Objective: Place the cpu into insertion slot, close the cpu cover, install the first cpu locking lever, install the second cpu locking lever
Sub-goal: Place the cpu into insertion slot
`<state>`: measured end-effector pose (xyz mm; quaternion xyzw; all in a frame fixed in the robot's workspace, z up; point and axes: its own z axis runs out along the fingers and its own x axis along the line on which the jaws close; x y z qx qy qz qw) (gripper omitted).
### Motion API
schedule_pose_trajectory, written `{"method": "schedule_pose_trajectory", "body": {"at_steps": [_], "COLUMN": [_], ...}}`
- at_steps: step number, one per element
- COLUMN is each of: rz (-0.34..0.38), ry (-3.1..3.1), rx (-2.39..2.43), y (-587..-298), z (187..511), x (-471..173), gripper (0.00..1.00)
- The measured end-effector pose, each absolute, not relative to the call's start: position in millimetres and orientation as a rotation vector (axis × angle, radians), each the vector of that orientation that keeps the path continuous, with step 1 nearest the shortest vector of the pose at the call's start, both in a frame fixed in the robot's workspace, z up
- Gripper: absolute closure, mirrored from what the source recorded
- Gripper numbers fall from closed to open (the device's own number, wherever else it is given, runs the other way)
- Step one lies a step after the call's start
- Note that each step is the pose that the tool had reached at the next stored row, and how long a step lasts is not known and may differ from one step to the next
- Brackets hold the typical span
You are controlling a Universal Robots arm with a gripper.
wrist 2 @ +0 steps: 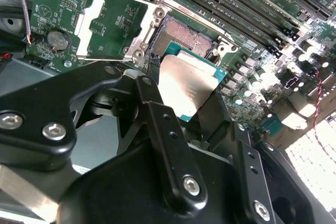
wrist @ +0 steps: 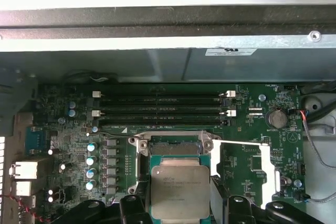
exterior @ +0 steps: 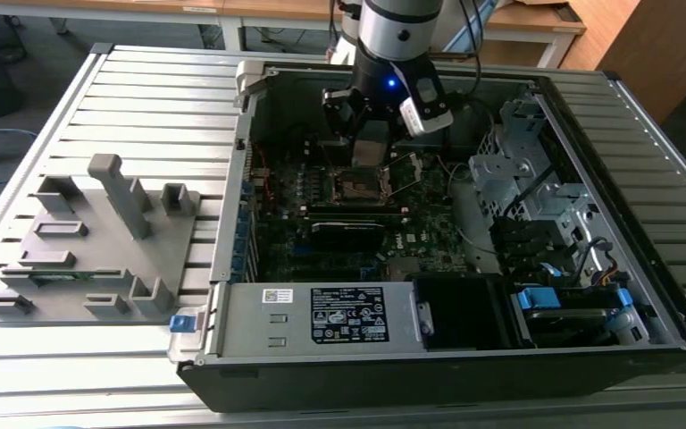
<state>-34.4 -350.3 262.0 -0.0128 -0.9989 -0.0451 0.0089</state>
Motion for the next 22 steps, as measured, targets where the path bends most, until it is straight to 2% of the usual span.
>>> {"method": "schedule_pose_trajectory", "body": {"at_steps": [22], "rz": [-0.141], "ry": [-3.120], "rx": [-0.040], "y": [-350.3], "z": [256.6], "x": [-34.4], "gripper": [0.46]}}
